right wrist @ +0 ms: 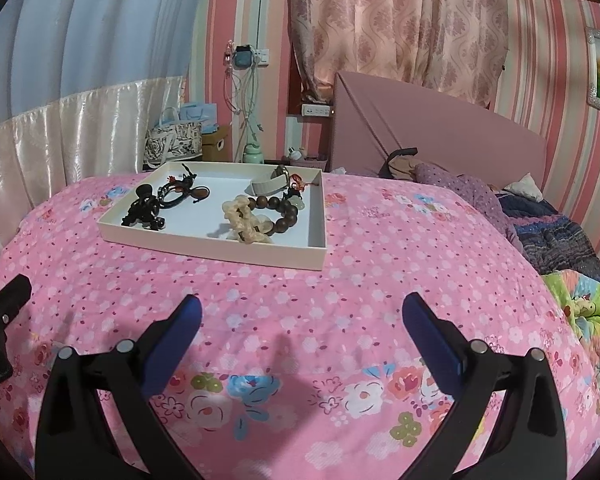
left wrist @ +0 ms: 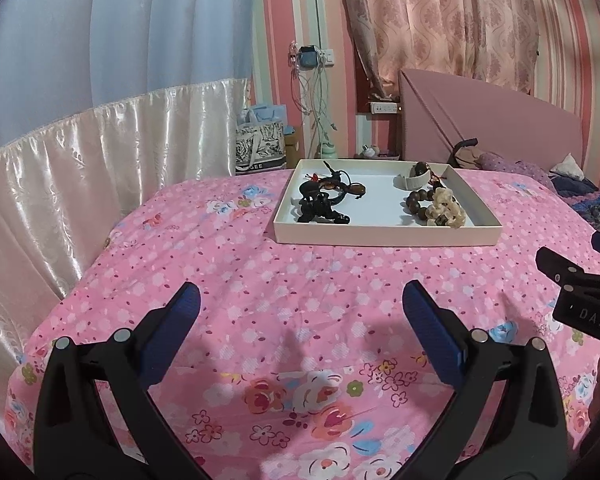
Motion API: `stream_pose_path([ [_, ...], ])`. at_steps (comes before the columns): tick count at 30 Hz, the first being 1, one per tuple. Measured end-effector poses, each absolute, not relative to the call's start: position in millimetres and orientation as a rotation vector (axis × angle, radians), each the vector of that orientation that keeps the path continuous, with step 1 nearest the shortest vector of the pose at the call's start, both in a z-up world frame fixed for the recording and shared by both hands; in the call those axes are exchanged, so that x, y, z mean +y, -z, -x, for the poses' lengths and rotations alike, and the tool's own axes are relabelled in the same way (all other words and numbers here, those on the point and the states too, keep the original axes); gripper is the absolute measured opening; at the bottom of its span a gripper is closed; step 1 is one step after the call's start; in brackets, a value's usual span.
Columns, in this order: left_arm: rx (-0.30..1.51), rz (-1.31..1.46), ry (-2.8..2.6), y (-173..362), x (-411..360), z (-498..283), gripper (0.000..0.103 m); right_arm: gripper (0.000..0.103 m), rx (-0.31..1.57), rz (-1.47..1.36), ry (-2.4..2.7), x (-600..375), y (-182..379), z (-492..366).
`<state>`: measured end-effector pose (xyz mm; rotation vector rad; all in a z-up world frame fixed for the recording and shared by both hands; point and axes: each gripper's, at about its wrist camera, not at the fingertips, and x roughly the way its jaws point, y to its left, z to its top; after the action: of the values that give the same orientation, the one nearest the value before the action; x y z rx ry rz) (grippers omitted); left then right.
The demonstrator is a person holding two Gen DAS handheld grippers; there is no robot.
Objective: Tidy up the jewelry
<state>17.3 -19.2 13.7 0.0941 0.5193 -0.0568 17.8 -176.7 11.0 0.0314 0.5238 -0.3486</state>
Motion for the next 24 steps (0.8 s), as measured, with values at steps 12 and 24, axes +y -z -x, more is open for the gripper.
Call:
stream_pose_path([
  [12,0.524,-0.094,0.055,-12.8,-18.1,-17.1,0.1,0.1,0.525,-0.029,0.349,-177.5,-10.8,-17.7],
  [24,0.522,-0.092,0.052,-12.5,-19.2,-17.1,0.1,0.1,0.524,-0.03,0.348,-178.7,-10.9,-17.4],
])
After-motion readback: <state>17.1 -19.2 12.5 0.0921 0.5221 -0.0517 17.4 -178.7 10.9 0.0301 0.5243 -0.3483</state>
